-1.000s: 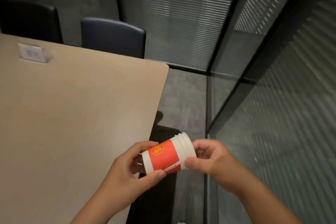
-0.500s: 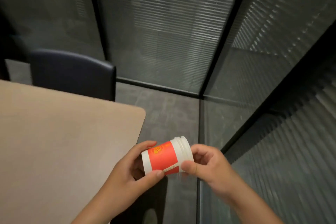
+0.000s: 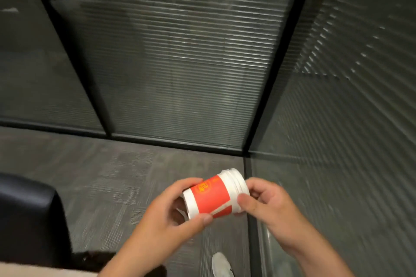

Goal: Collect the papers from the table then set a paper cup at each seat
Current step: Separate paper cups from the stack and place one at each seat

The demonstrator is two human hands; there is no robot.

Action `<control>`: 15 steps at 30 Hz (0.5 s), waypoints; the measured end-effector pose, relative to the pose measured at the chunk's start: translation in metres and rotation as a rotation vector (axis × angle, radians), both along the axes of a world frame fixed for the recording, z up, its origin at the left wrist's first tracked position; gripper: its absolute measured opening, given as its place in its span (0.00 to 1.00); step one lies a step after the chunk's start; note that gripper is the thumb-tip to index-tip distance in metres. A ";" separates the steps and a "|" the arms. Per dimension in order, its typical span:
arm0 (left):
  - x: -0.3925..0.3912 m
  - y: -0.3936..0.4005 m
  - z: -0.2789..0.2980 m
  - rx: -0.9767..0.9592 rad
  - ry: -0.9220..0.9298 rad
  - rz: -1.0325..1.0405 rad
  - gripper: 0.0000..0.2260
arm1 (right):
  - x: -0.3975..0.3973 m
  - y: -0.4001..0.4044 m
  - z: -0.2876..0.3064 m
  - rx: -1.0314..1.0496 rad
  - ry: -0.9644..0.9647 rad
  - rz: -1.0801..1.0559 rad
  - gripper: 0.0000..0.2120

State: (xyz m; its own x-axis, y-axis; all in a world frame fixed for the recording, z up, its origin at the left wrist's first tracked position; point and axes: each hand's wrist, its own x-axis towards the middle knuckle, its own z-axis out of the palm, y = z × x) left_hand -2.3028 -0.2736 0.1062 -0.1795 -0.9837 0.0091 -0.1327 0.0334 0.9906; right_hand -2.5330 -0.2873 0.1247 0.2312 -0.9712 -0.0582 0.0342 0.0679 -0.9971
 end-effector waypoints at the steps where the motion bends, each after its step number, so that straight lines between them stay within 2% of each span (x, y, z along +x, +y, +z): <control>1: 0.002 -0.029 -0.001 0.004 0.002 0.045 0.25 | 0.004 -0.039 0.002 0.006 -0.001 0.041 0.03; 7: 0.052 -0.157 0.027 -0.031 -0.001 0.282 0.28 | 0.065 -0.225 0.040 -0.030 0.027 0.335 0.05; 15: 0.189 -0.273 0.026 -0.105 0.047 0.617 0.29 | 0.236 -0.394 0.047 -0.123 0.061 0.584 0.02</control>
